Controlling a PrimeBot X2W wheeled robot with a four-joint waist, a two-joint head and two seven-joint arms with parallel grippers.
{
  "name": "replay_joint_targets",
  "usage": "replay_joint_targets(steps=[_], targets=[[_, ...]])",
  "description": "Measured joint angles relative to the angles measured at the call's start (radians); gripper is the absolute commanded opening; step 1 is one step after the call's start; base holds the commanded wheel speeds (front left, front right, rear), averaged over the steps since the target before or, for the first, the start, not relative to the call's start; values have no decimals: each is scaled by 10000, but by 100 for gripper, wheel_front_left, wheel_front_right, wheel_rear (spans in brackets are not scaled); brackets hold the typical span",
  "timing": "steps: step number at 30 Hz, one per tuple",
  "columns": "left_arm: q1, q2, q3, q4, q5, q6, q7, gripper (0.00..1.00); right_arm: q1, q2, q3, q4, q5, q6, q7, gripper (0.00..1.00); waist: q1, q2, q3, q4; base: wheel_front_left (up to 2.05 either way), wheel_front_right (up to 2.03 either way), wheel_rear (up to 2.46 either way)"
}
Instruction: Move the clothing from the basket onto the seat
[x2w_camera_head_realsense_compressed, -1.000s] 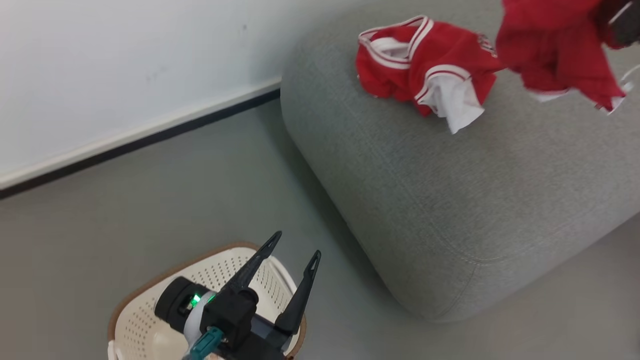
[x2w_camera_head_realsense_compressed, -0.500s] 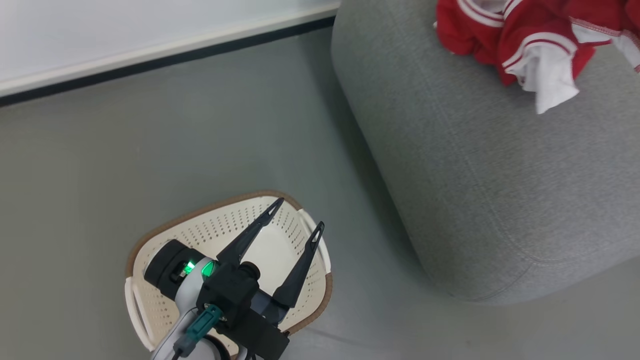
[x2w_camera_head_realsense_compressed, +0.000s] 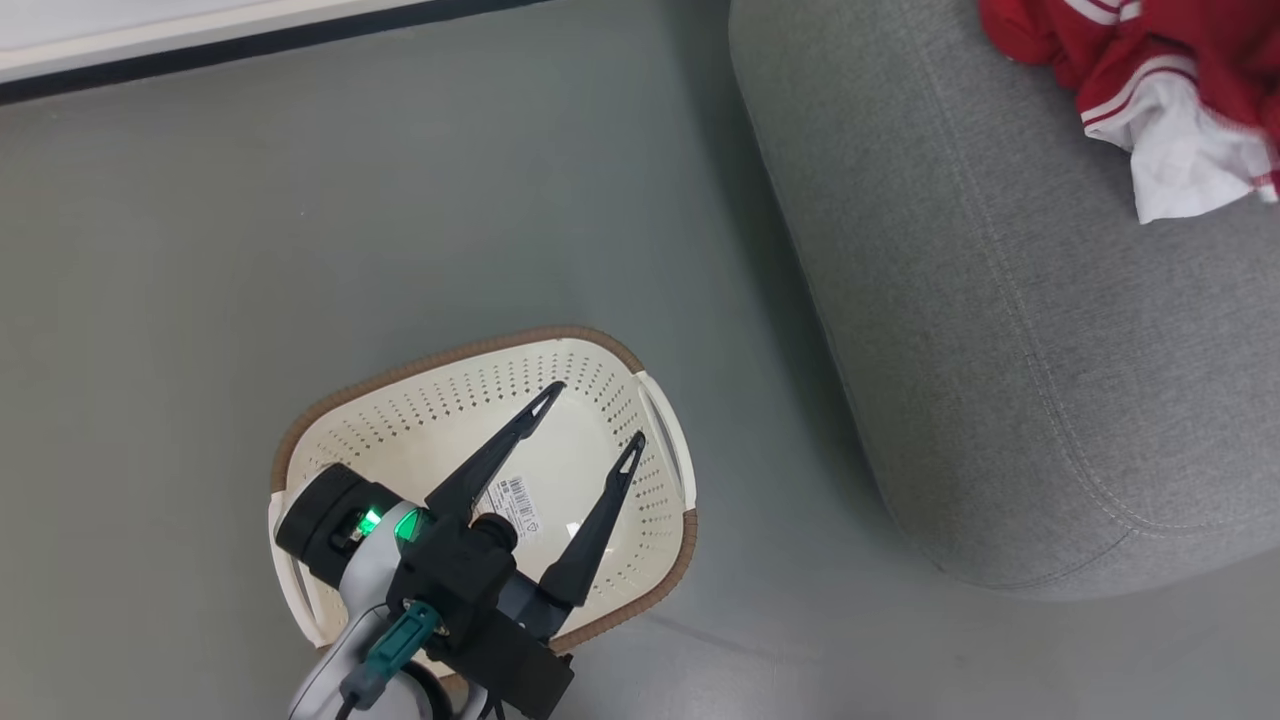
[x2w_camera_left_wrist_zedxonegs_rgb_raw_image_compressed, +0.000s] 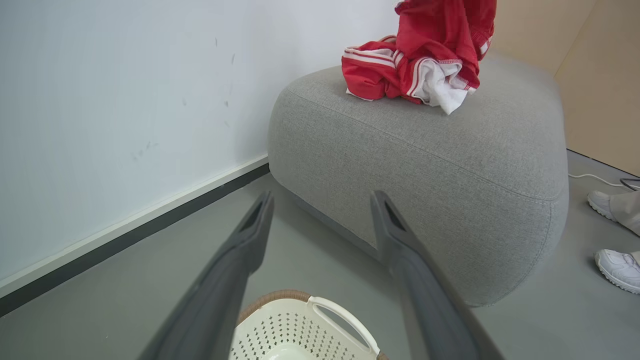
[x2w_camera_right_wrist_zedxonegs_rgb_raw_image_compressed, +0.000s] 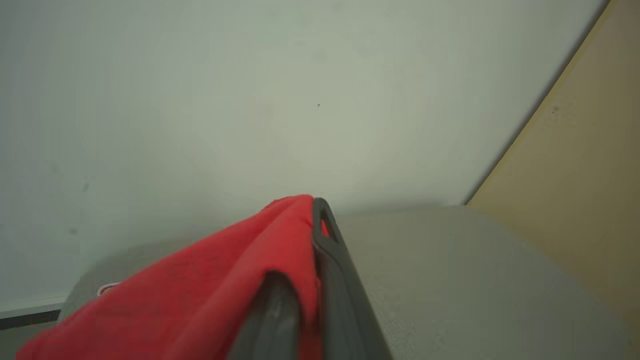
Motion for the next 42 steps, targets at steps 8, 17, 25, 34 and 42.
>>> replay_joint_targets(steps=[8,17,25,34,42], targets=[[-20,77,-25,-155,58,-4,173,100,508,568,123,673,31,-56,4,0,0,-2,391,189,0,0,0],[-19,286,209,-178,58,10,257,100,536,1463,531,936,-75,77,2,45,-1,-1,641,138,0,0,0],[-19,301,293,-117,42,13,247,100,562,1620,694,1074,-174,316,-17,100,-1,-2,544,-130,0,0,0],[17,280,451,284,-148,27,54,100,911,2165,1018,1058,-332,533,-176,100,-1,-2,139,-693,0,0,0],[105,54,535,880,-499,105,-270,100,1546,2631,1315,1058,-596,725,-186,100,-2,-2,-684,-1113,0,0,0]])
